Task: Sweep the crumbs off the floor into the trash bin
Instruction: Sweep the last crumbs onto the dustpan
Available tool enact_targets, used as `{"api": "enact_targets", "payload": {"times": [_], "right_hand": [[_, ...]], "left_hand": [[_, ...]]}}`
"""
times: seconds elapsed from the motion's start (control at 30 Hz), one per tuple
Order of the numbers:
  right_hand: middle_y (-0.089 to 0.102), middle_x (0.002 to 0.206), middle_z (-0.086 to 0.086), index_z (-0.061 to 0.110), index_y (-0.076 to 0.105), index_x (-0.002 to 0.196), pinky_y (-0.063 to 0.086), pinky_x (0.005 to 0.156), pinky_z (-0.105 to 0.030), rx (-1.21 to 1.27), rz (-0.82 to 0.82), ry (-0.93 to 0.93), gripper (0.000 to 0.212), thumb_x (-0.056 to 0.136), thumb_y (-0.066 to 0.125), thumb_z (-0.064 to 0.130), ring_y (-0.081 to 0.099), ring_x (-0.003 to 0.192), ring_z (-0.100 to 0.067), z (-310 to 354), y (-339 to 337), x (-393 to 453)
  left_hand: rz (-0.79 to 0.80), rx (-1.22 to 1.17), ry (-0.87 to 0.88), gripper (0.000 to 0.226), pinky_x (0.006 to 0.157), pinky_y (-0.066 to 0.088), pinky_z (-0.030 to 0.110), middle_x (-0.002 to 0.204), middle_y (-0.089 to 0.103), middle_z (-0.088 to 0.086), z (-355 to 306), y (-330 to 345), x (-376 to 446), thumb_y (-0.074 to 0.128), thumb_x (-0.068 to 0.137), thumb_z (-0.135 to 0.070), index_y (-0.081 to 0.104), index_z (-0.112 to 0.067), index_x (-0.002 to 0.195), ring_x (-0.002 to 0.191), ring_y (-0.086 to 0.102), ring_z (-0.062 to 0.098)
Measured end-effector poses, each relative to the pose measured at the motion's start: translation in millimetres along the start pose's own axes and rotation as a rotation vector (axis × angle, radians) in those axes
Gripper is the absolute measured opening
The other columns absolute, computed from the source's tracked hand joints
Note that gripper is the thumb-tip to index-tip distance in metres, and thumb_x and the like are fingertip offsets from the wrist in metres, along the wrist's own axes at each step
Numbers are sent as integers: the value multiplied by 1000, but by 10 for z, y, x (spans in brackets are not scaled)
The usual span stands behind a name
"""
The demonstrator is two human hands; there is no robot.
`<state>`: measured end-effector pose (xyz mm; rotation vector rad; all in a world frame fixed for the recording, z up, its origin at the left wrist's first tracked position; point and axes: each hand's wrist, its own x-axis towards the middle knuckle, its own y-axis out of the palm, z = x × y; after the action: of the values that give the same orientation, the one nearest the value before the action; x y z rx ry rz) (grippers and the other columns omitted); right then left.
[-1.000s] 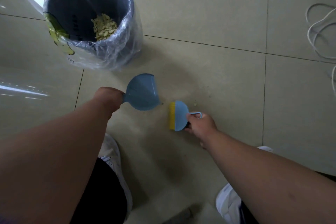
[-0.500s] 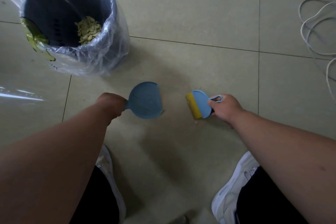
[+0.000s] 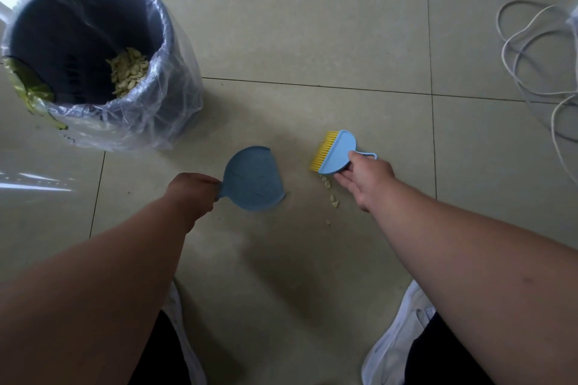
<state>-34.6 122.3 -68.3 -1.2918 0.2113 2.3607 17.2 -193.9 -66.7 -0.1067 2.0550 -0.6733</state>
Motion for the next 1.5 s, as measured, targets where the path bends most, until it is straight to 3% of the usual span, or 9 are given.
{"api": "enact_targets", "payload": {"times": [0.3, 0.43, 0.57, 0.67, 0.73, 0.83, 1.07, 1.27, 1.5], "right_hand": [[75, 100, -12, 10, 62, 109, 65, 73, -38, 163, -271, 105, 14, 96, 58, 7, 74, 58, -16, -268, -155, -145], [70, 99, -14, 9, 55, 117, 61, 77, -38, 221, -199, 147, 15, 103, 52, 7, 72, 76, -23, -307, -358, -270], [69, 119, -15, 6, 58, 120, 58, 83, -38, 291, -106, 75, 19, 105, 52, 15, 71, 102, -26, -9, -449, -216], [78, 97, -12, 14, 69, 93, 63, 74, -42, -284, -279, -256, 14, 89, 61, 23, 77, 82, -27, 295, -593, -181], [77, 99, -9, 16, 74, 105, 54, 75, -31, -812, -307, -523, 26, 91, 56, 27, 73, 93, -31, 409, -723, -177], [75, 121, -6, 20, 69, 131, 50, 92, -31, -1130, -174, -705, 37, 98, 56, 26, 68, 112, -29, 405, -858, -152], [75, 105, -13, 21, 70, 121, 52, 75, -36, -1388, 39, -781, 29, 98, 53, 27, 68, 97, -36, -192, -842, -196], [73, 111, -14, 20, 69, 125, 53, 80, -39, -1325, -33, -733, 33, 98, 52, 28, 68, 102, -37, -591, -687, -414], [75, 106, -13, 21, 69, 120, 54, 77, -40, -1271, 96, -713, 30, 97, 52, 30, 68, 98, -37, -851, -255, -691]], "left_hand": [[44, 27, -37, 15, 60, 44, 31, 72, 63, 13, -48, 12, -31, 72, 81, -10, 79, 1, 89, 66, 56, 24], [65, 29, -19, 20, 60, 41, 33, 72, 61, 14, -85, 59, -78, 71, 78, -12, 76, 4, 89, 64, 52, 24], [66, 82, 67, 25, 61, 50, 34, 77, 72, 20, -112, 103, -140, 79, 80, -19, 78, 4, 88, 64, 57, 25], [58, 194, 157, 16, 71, 62, 40, 82, 77, 21, -143, 136, -200, 81, 83, -23, 81, -10, 74, 62, 67, 28], [80, 286, 189, 17, 64, 60, 33, 77, 78, 14, -156, 169, -247, 80, 85, -26, 81, -13, 75, 59, 75, 24], [133, 368, 198, 16, 53, 50, 21, 66, 76, 3, -166, 238, -312, 78, 86, -28, 80, -17, 74, 52, 76, 16], [192, 445, 164, 17, 48, 53, 24, 70, 78, 8, -154, 352, -359, 72, 89, -26, 79, -12, 81, 51, 75, 18], [249, 441, 128, 13, 46, 57, 27, 76, 79, 14, -126, 481, -385, 70, 90, -16, 78, -9, 83, 52, 76, 22], [279, 355, 81, 15, 41, 52, 23, 81, 79, 21, -73, 575, -364, 69, 93, -17, 78, -5, 88, 52, 75, 26]]}}
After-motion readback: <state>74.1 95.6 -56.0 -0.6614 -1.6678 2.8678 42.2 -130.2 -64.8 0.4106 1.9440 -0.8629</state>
